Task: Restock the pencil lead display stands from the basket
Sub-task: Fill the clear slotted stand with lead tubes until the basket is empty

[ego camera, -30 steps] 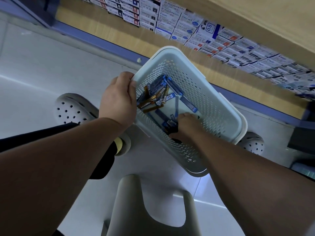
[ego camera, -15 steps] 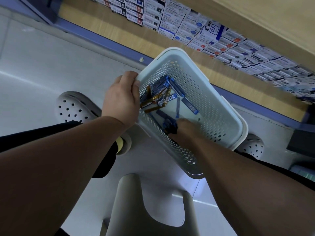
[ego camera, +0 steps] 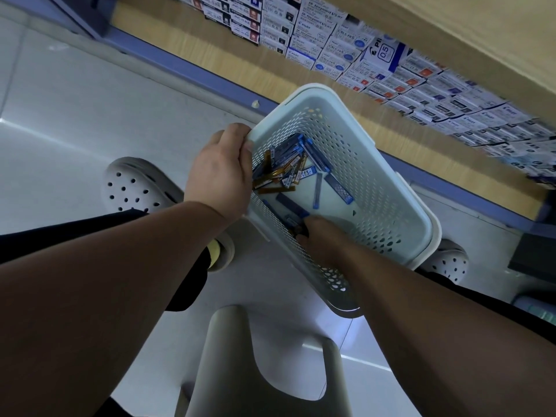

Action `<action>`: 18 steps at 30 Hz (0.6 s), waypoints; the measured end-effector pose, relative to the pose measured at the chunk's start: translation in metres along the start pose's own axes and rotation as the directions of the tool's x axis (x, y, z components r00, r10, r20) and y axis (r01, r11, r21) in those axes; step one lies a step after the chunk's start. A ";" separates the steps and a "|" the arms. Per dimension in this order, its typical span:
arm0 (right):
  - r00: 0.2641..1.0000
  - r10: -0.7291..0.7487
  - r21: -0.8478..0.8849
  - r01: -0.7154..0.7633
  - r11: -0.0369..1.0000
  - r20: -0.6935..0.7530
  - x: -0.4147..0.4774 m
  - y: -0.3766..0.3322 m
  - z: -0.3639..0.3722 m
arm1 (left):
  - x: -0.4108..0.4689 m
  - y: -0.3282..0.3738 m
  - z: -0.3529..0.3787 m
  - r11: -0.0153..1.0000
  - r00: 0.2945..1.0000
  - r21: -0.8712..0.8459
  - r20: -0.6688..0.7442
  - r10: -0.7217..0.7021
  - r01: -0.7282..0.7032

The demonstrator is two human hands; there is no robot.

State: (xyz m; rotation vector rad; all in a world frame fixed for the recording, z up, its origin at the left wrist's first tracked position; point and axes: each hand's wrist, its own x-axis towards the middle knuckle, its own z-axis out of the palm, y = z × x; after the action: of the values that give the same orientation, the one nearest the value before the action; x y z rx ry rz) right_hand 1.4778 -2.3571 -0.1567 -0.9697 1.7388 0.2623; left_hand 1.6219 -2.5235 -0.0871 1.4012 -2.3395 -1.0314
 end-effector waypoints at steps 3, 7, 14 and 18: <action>0.999 0.010 0.021 -0.011 1.000 0.038 0.003 -0.002 -0.001 | 0.001 0.000 0.001 1.000 1.000 0.011 0.010 0.009 -0.009; 0.996 0.024 0.103 -0.033 0.994 0.091 0.004 -0.003 -0.004 | 0.000 0.000 0.001 1.000 1.000 0.011 0.001 0.005 -0.005; 0.995 0.002 0.154 -0.017 0.988 0.099 -0.001 -0.003 -0.004 | 0.001 -0.001 0.001 1.000 1.000 0.014 0.002 0.013 -0.013; 0.990 -0.002 0.158 -0.021 0.987 0.141 0.000 -0.004 -0.010 | 0.001 -0.002 0.001 1.000 1.000 0.015 0.003 0.019 -0.019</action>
State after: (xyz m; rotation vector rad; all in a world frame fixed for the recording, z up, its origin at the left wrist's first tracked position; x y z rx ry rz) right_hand 1.4739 -2.3653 -0.1516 -0.8076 1.6100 0.1898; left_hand 1.6221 -2.5239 -0.0894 1.3809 -2.3627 -1.0133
